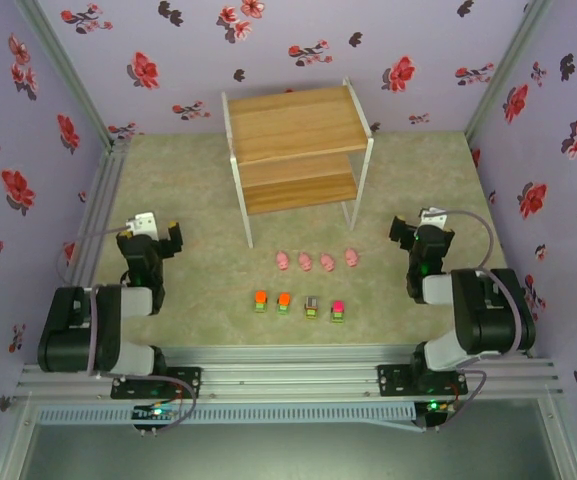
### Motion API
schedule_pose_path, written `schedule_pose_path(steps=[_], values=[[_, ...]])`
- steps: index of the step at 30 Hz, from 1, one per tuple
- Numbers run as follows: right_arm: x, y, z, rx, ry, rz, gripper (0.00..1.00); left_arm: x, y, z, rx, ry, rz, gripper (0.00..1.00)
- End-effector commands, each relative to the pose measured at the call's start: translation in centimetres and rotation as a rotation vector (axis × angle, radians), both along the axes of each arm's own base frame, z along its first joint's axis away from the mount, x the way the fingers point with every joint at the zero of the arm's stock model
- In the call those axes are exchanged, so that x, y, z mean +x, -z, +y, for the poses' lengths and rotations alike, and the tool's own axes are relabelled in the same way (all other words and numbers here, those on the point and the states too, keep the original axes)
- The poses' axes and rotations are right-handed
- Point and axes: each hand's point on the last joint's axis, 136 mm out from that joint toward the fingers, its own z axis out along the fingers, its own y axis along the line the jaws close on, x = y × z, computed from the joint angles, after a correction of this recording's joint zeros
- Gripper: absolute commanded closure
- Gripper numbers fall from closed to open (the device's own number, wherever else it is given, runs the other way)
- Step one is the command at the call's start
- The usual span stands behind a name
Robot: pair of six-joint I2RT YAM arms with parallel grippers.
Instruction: Place and organize the plastic toys onto the shelf
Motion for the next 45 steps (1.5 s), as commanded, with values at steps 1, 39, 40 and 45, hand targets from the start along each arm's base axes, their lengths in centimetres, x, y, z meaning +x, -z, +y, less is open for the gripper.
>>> schedule_pose_path(steps=[1,39,40,45], values=[[-0.8,-2.2,-1.2,-0.054,0.098,-0.056,0.01,-1.3,-3.3,0.8,0.077,-0.114,-0.1,0.0],[-17.7,-7.1,7.5,0.102,0.034,0.245,0.13,-10.6,-4.8,-15.4,-0.107,0.261,0.098,0.09],[-18.1,-6.9,8.0,0.099,0.015,0.25,0.14,-10.7,-4.7,-15.4,-0.115,0.258,0.104,0.09],[-19.8,-5.3,11.8,0.108,-0.091,0.299,0.17,-10.7,-4.8,-15.6,-0.115,0.258,0.12,0.1]])
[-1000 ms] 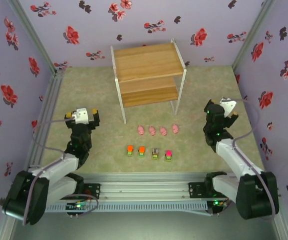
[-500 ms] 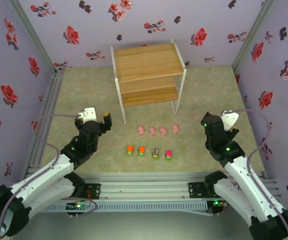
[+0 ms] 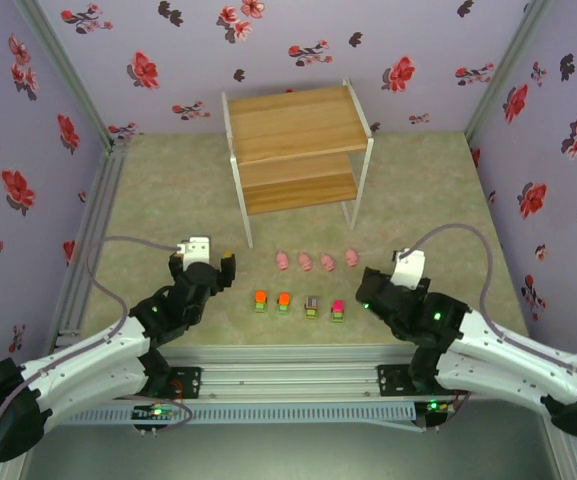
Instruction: Place and organize the plastic toys onto the shelf
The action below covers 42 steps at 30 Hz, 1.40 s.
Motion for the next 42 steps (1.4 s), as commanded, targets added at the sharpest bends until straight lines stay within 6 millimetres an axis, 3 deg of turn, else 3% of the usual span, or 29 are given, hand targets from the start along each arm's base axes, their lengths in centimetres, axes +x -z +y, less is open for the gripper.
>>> schedule_pose_path(steps=[1,10,16,24,30,37,42], values=[[-1.2,1.3,0.6,-0.014,0.024,0.014,0.16,0.1,-0.5,0.2,-0.016,-0.035,0.004,0.1],[-2.7,3.7,6.5,0.014,-0.067,0.071,0.18,0.1,0.1,-1.4,-0.003,0.031,0.047,0.11],[-3.8,6.1,9.2,0.051,-0.126,0.156,0.19,-0.2,1.2,-5.0,-0.022,0.194,0.102,0.12],[-5.3,8.3,10.7,0.031,-0.161,0.236,0.22,-0.6,2.3,-8.0,-0.01,0.318,0.176,0.12],[-5.8,9.7,11.2,0.042,-0.162,0.27,0.28,-1.0,2.6,-9.2,-0.017,0.375,0.192,0.13],[-6.0,10.8,10.8,0.015,-0.119,0.298,0.35,-1.3,3.1,-10.3,-0.013,0.415,0.216,0.22],[-6.1,11.5,10.5,0.011,-0.101,0.313,0.4,-1.4,3.5,-10.9,-0.002,0.428,0.232,0.23]])
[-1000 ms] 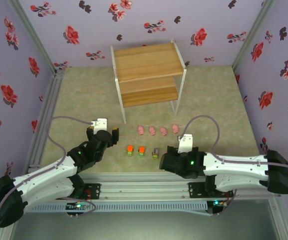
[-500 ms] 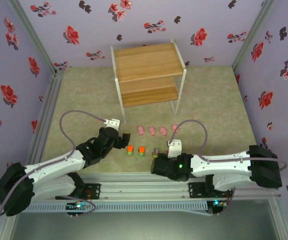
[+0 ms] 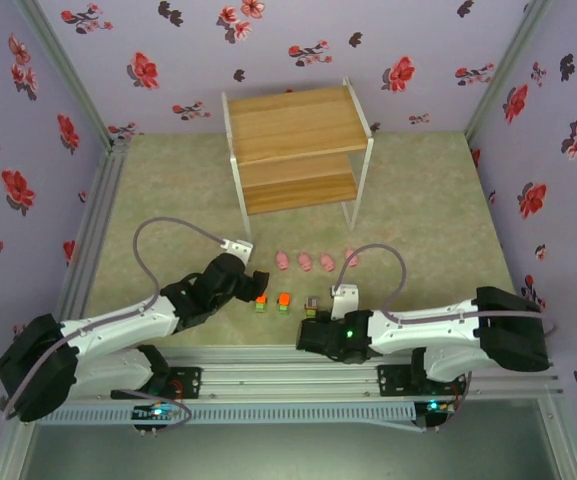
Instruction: Place and organize the plastic toys onto the shelf
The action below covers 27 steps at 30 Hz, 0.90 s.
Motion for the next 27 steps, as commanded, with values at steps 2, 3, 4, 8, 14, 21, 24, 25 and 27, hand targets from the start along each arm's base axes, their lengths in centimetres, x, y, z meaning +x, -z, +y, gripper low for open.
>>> schedule_pose_path(steps=[2,3,4,8,14,21,24,25,27], values=[[-0.1,0.7,-0.6,0.015,0.039,0.01,0.43,0.2,-1.1,-1.5,-0.024,0.04,-0.019,0.23],[-0.1,0.9,-0.7,0.019,0.043,0.013,0.44,0.2,-1.2,-1.7,-0.026,0.046,-0.018,0.23],[-0.1,1.0,-0.8,0.023,0.047,0.016,0.45,0.1,-1.1,-1.8,-0.027,0.05,-0.018,0.23],[0.1,1.5,-0.6,0.028,0.043,0.032,0.46,-0.1,-1.0,-2.3,-0.033,0.07,-0.011,0.24],[0.2,2.0,-0.5,0.007,0.031,0.058,0.46,-0.6,-0.8,-3.4,-0.056,0.125,0.008,0.24],[0.6,2.1,-1.0,-0.014,0.042,0.062,0.48,-0.8,-0.9,-3.8,-0.067,0.146,0.01,0.24],[0.8,2.2,-1.1,-0.021,0.043,0.067,0.5,-0.9,-0.9,-3.8,-0.071,0.148,0.011,0.24],[0.9,2.2,-1.1,-0.024,0.041,0.066,0.5,-0.9,-0.9,-3.9,-0.071,0.149,0.01,0.24],[1.0,2.3,-1.0,-0.028,0.039,0.068,0.51,-0.9,-0.9,-3.9,-0.071,0.149,0.011,0.24]])
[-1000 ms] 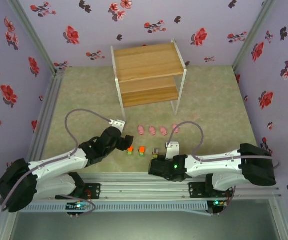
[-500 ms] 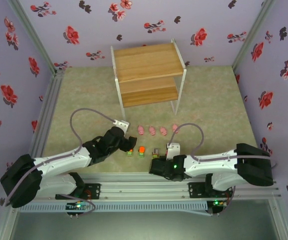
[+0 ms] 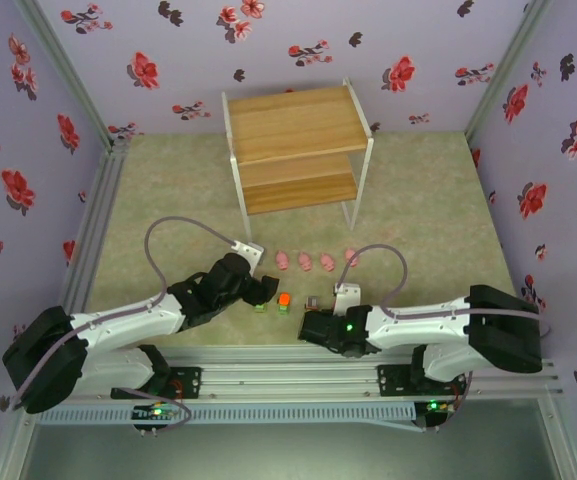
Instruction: Place and organize the plastic toys onto the shelf
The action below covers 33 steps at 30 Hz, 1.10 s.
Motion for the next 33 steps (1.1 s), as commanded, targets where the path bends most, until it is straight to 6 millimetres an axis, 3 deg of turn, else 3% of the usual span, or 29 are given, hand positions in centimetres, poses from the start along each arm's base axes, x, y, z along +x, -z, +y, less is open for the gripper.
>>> schedule_pose_path(steps=[1,14,33], values=[[0.2,0.3,-0.1,-0.03,-0.013,0.002,0.51,0.2,-1.3,-1.2,-0.029,0.029,-0.028,0.24],[0.8,0.7,0.7,-0.049,-0.033,-0.013,0.56,0.2,-1.0,-1.5,-0.029,0.039,-0.016,0.24],[1.1,1.0,-0.5,-0.045,0.013,-0.05,0.6,0.2,-0.8,-1.5,-0.022,0.043,-0.014,0.24]])
